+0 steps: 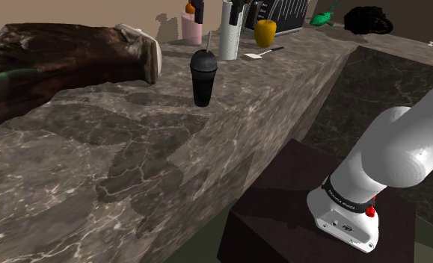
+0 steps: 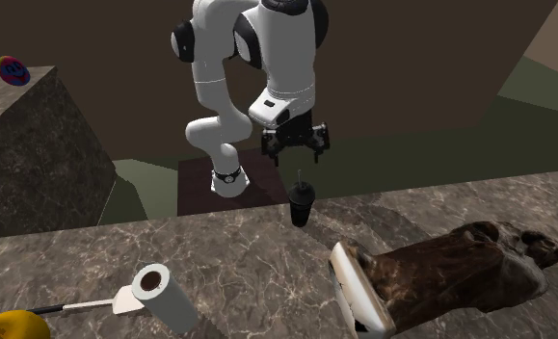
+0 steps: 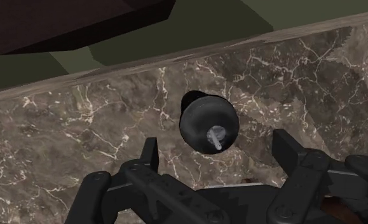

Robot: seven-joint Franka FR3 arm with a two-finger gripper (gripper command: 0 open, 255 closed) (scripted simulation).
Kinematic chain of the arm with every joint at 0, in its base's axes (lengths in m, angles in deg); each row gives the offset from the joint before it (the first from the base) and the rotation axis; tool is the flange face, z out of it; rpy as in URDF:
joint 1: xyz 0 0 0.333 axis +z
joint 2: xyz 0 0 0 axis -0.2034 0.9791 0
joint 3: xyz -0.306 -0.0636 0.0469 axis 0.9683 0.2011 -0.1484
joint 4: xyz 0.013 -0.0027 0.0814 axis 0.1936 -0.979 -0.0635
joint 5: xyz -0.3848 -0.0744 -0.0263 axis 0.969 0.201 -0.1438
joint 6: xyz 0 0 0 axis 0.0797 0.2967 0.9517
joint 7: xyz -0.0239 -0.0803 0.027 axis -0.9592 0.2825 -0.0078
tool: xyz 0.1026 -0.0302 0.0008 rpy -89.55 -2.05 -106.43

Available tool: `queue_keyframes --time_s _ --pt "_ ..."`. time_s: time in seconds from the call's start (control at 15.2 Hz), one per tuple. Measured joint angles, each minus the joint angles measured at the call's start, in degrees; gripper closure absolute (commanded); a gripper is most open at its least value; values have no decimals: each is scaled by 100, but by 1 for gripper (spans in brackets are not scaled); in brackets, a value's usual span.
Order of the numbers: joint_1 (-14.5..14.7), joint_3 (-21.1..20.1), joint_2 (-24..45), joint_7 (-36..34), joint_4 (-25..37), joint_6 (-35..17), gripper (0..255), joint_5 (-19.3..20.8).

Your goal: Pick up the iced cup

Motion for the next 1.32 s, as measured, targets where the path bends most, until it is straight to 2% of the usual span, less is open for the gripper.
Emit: queue_keyframes --time_s 0.13,0.59,0.66,1.32 --pt "-1 -42 177 -115 178 -10 0 6" --pt "4 -55 108 -67 -370 -488 0 -23" --pt "6 -55 92 -63 -410 -512 255 -27" --pt "7 -55 80 -60 -441 -537 255 -30"
